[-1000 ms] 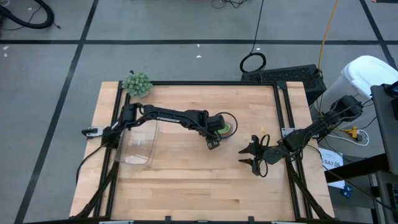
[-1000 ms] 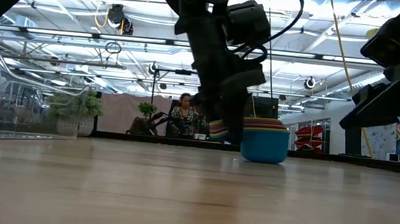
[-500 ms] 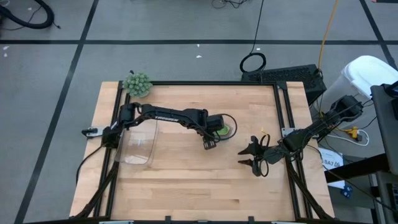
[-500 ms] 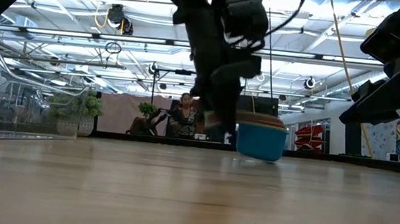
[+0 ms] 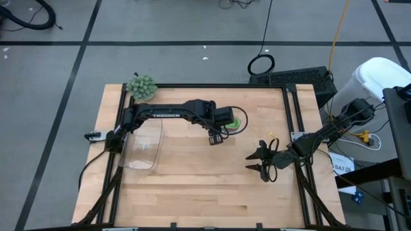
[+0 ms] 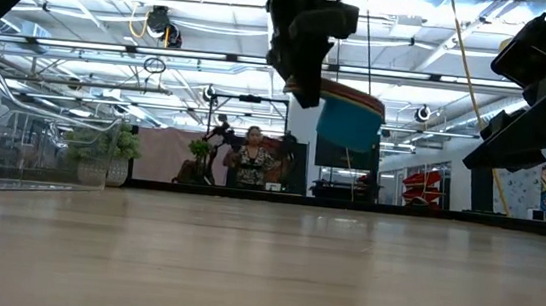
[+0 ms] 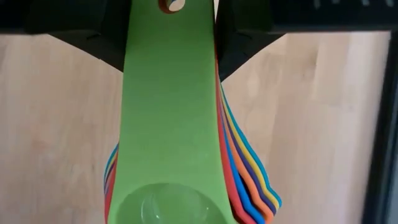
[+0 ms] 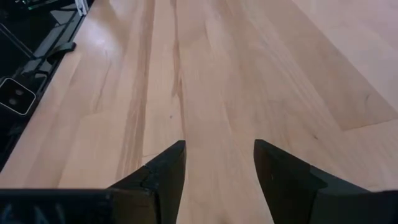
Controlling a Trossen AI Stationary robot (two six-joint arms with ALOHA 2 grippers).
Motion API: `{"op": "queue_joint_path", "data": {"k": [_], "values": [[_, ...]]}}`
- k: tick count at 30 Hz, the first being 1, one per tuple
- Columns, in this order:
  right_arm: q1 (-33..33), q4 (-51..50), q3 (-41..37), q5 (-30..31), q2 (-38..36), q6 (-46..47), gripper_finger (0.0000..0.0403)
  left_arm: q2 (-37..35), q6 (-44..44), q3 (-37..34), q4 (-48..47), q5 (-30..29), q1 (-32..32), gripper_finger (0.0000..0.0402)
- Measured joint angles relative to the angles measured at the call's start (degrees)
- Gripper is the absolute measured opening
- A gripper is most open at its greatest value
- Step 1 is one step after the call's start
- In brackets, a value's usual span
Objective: Nest measuring cups in basket
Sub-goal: Put the stacked measuring cup into the transparent bin
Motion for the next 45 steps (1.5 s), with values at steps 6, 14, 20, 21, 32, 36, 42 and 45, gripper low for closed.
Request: {"op": "queue_joint_path", "data": {"k": [6,14,20,21,32,36,42,45], "values": [[0.0,-0.1,0.0,-0.1,0.0,0.9,0.0183,0.0,-0.5,0.1,-0.3,4.8,0.0,0.0148],[1.0,-1.4,0.0,-1.6,0.0,2.0,0.0183,0.1,-0.9,0.1,-2.3,6.0,0.8,0.0148],[2.1,-4.3,0.0,-1.5,0.0,4.2,0.0183,-0.5,-0.8,0.1,-1.0,10.6,1.3,0.0147],[2.3,-4.7,0.0,-1.5,0.0,4.5,0.0183,-1.0,-0.8,0.1,-1.1,10.3,1.2,0.0147],[2.6,-5.4,0.0,-1.2,0.0,4.5,0.0183,-15.6,-8.1,-2.5,-10.5,-3.2,1.6,0.0147],[2.6,-5.1,0.0,-1.2,0.0,4.3,0.0183,-22.0,-15.4,-9.3,-14.9,-8.9,0.7,0.0147],[2.6,-5.2,0.0,-1.1,0.0,4.0,0.0183,-34.7,-29.0,-26.2,-14.8,-11.3,-2.9,0.0147],[2.6,-5.3,0.0,-1.1,0.0,3.6,0.0183,-40.6,-37.5,-32.7,-14.7,-13.1,-5.8,0.0147]]}}
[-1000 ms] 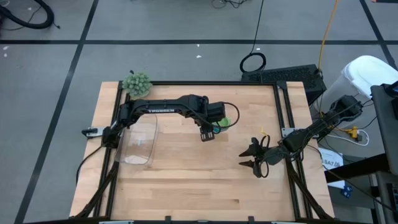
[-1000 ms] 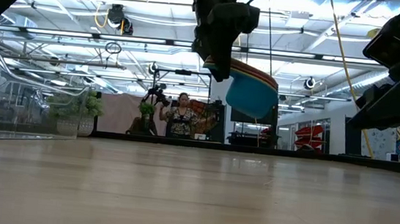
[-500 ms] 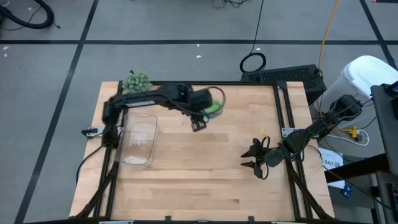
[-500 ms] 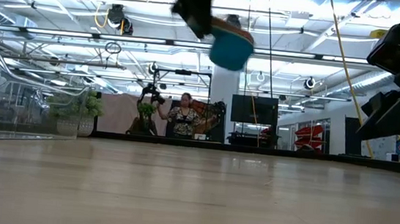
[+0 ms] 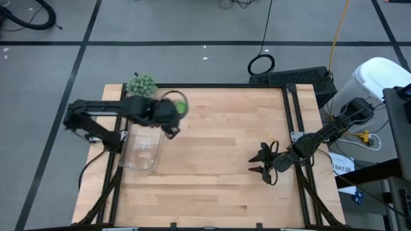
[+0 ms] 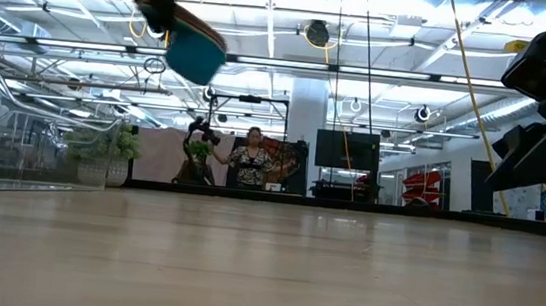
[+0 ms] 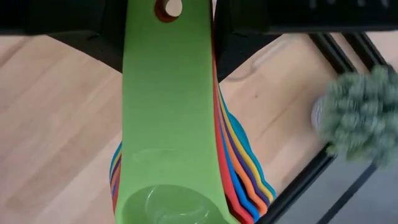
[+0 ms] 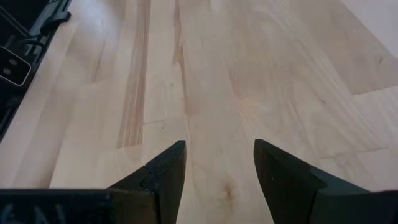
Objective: Nest measuring cups in basket
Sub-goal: Put the stacked measuring cup into the transparent bin
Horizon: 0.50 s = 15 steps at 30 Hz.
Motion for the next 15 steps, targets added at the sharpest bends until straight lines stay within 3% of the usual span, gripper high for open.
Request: {"op": "queue_joint_path", "data": {"k": [7,9,15], "values": [[-0.2,0.0,0.0,1.5,0.0,-1.6,0.0183,-10.4,-21.9,-9.1,-6.6,-6.6,-10.1,0.0146],[-0.4,-0.1,0.0,1.5,0.0,-2.0,0.0183,-11.0,-28.2,-11.2,-10.3,-6.8,-12.7,0.0146],[-1.2,0.0,0.0,1.3,0.0,-1.9,0.0183,-10.1,-36.5,-18.0,-9.5,-3.7,-18.5,0.0146]]}}
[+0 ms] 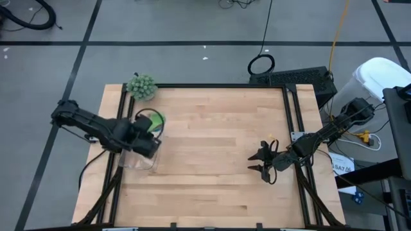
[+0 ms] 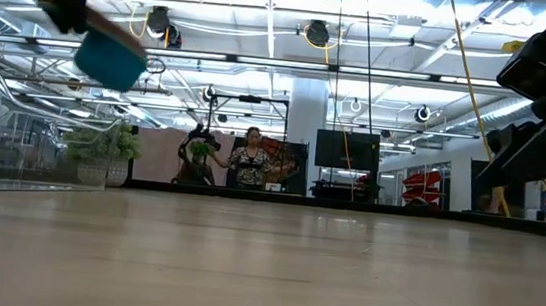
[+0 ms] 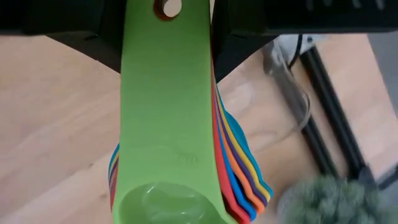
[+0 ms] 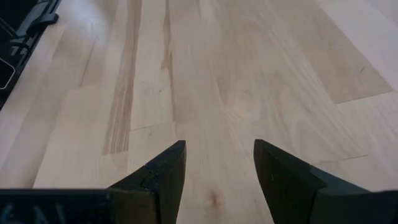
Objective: Nest measuring cups in basket
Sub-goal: Put the stacked measuring cup into the transparent bin
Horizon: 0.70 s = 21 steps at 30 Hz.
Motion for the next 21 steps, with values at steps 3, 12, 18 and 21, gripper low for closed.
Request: {"op": "queue_joint_path", "data": {"k": [3,12,18,21], "values": [[0.0,0.2,0.0,-0.1,0.0,0.7,0.0183,0.2,-5.0,-3.4,0.3,0.9,-2.5,0.0145],[0.0,0.5,0.0,-0.3,0.0,1.9,0.0183,0.0,-18.1,-8.7,0.3,2.9,-9.5,0.0145],[0.0,0.5,0.0,-0.3,0.0,3.0,0.0183,0.0,-29.7,-13.6,0.2,5.1,-14.1,0.0145],[0.0,0.5,0.0,-0.3,0.0,3.1,0.0183,0.0,-35.2,-16.1,0.5,6.1,-16.1,0.0145]]}}
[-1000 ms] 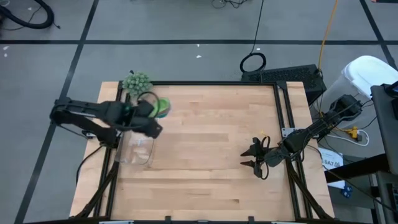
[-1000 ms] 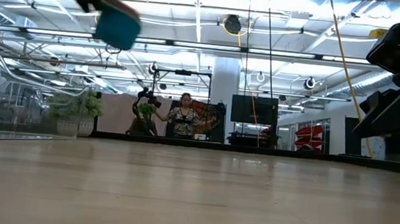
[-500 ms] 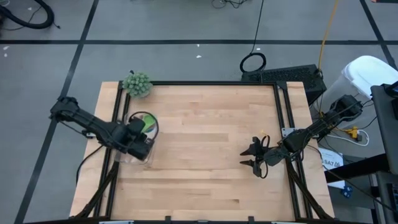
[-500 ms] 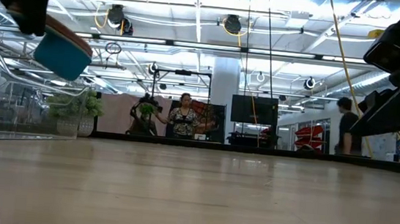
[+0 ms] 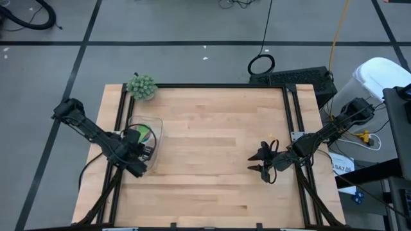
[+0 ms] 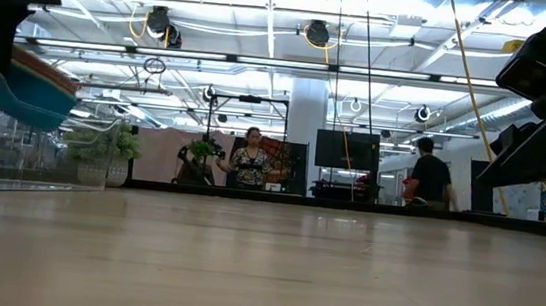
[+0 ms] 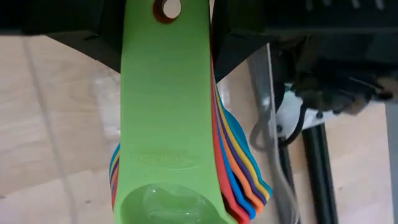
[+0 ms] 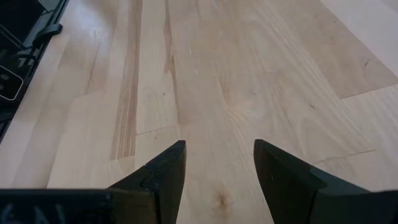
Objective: Nest measuring cups in basket
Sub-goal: Put the stacked measuring cup into the transparent bin
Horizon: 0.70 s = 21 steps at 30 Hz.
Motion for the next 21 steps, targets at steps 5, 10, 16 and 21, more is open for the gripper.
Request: {"op": "queue_joint_path", "data": {"k": [5,10,16,21], "values": [[0.0,0.0,0.0,0.0,0.0,0.0,0.0183,0.0,-6.5,-3.6,3.6,0.1,-2.0,0.0145],[0.0,0.0,0.0,0.0,0.0,0.0,0.0183,0.0,-9.8,-9.3,11.5,0.0,-2.5,0.0145],[0.0,0.8,0.0,-1.6,0.0,0.0,0.0183,1.9,-10.3,-11.6,15.0,-0.1,-2.5,0.0145],[0.0,1.4,0.0,-1.7,0.0,0.0,0.0183,2.6,-10.5,-12.3,17.5,2.0,-2.5,0.0145]]}}
